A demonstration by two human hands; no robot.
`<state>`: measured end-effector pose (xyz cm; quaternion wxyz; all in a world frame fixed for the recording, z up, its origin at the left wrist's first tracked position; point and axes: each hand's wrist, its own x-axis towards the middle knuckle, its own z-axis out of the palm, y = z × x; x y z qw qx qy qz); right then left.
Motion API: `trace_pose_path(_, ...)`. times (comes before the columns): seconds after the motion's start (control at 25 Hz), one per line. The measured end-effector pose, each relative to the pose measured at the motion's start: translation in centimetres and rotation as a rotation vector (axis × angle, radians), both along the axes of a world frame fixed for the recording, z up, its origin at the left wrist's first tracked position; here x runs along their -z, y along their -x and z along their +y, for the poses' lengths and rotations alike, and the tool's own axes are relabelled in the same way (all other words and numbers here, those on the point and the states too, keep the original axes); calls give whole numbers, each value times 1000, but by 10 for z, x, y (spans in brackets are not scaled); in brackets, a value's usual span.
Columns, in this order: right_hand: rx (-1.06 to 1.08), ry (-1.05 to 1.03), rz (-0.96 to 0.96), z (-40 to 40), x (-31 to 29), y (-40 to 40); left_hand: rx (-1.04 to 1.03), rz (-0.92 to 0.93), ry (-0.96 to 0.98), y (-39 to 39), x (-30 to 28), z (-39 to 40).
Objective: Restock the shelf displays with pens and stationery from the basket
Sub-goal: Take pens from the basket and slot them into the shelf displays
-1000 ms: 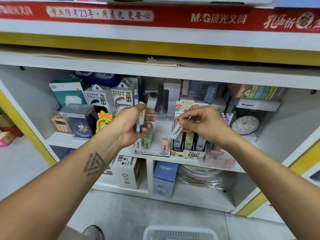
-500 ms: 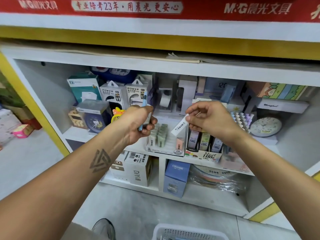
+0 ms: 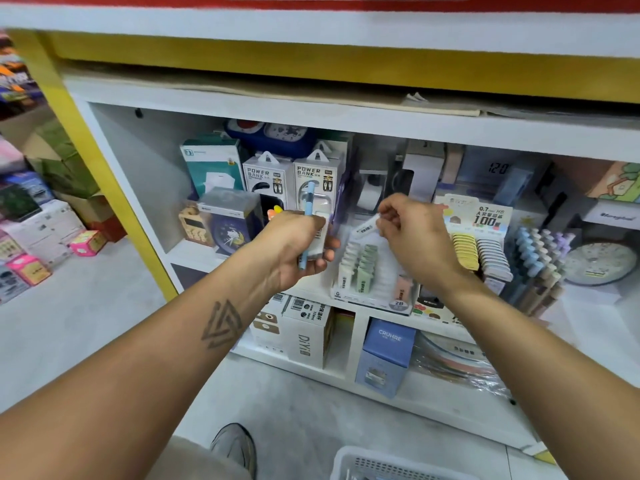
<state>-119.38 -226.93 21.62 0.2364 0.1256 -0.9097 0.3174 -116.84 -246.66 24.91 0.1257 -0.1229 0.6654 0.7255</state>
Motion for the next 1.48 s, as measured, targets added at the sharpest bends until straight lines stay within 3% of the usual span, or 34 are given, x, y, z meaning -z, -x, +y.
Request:
trace_pose_path(0.2,32,-247,-62,-16,15,13,13,-2,10,2,1,-5)
trace_pose_path(0.56,-9,-386,-132,-20,11,19,34,-21,-24,2,-4,-2)
trace_pose_path(0.8,-33,-293,-57,-24,10,19,77,-34,-62,-3,-7,0)
trace_pose_path(1.0,-24,-317,-110,-25,12,17,79,-29,-53,-3,-7,-4)
trace_pose_path(1.24,16,-138,-156,-26,14,19,74,-34,-60,-1,-7,-6)
trace_pose_path(1.48,80,-242,-173,-24,10,19,74,-29,-52,-3,-8,-7)
